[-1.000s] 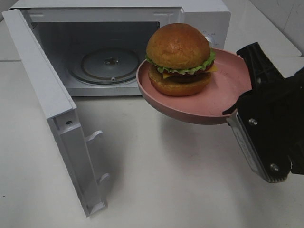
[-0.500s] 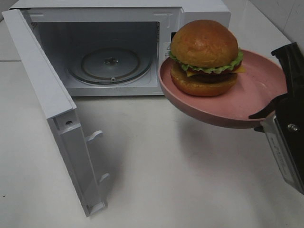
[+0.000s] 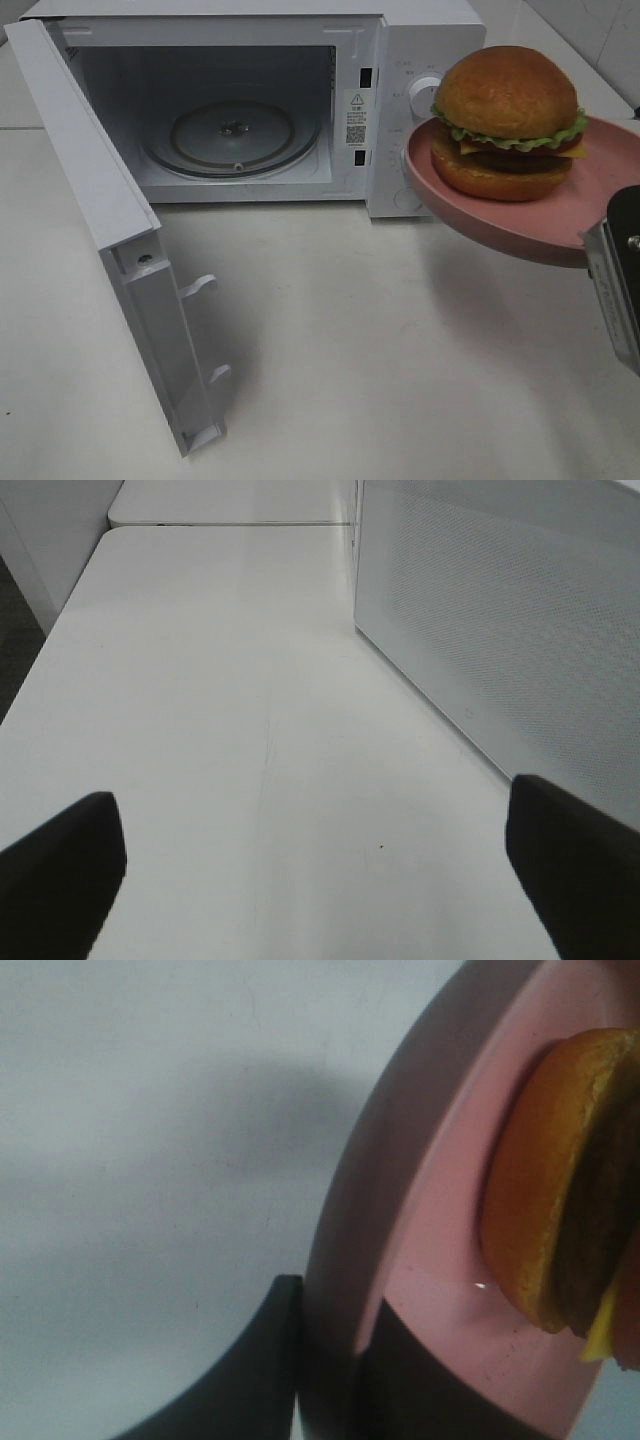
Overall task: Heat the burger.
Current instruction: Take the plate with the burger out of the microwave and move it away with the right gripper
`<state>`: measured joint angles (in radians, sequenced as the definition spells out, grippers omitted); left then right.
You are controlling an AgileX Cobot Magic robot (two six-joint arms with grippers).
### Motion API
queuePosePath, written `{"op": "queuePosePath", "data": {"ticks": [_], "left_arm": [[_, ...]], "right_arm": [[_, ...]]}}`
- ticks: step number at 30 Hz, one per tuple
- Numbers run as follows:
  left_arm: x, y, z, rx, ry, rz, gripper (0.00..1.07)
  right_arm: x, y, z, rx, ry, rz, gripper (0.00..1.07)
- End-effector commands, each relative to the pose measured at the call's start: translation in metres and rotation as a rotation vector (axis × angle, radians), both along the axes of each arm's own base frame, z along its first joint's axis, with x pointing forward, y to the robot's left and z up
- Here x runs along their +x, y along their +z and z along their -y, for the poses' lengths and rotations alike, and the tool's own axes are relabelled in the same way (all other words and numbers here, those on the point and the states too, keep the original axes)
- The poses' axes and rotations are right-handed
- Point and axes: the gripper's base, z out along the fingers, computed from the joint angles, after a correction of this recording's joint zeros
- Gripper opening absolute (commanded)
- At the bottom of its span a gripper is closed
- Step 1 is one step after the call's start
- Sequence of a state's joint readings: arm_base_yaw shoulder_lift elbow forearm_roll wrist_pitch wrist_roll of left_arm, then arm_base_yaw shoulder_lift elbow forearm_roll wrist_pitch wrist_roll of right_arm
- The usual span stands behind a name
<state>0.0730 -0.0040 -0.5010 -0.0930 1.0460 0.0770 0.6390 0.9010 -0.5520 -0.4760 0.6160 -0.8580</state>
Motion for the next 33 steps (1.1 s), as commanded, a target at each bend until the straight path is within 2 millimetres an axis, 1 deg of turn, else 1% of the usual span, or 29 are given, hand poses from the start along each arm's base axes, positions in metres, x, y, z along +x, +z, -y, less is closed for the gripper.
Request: {"op": "queuePosePath", "data": {"ticks": [1,14,16,19,21,24,26,29,31,33], "left_arm": [[-0.003,-0.001,0.0,-0.004,0.005,0.024,0.98],[-0.003,-0.001,0.0,-0.004,0.005,0.024,0.98],[-0.003,-0.001,0.0,-0.004,0.005,0.024,0.98],[-0.003,-0.001,0.0,-0.004,0.005,0.024,0.98],[-0.003,-0.001,0.0,-0.004,0.005,0.024,0.98],[-0.003,-0.001,0.0,-0.004,0.005,0.024,0.98],[-0.003,-0.001,0.0,-0.004,0.005,0.024,0.98],[-0.003,-0.001,0.0,-0.004,0.005,0.024,0.98],[-0.003,-0.001,0.0,-0.004,0.005,0.024,0.98],[-0.003,-0.001,0.0,-0.004,0.005,0.024,0.98]], "right_arm": [[0.005,0.01,0.007,0.013,-0.087,0.097,0.01],[0.004,0.01,0.022,-0.016,-0.291,0.099,0.01],[0.004,0.01,0.025,-0.021,-0.343,0.106,0.01],[0.004,0.01,0.026,-0.021,-0.364,0.107,0.01],[0.003,0.01,0.031,-0.018,-0.437,0.104,0.02],[0.002,0.01,0.032,-0.022,-0.456,0.103,0.02],[0.0,0.01,0.037,-0.039,-0.527,0.092,0.02],[-0.001,0.01,0.038,-0.04,-0.546,0.089,0.02],[-0.003,0.009,0.041,-0.024,-0.615,0.085,0.03],[-0.003,0.009,0.042,-0.023,-0.632,0.084,0.03]]}}
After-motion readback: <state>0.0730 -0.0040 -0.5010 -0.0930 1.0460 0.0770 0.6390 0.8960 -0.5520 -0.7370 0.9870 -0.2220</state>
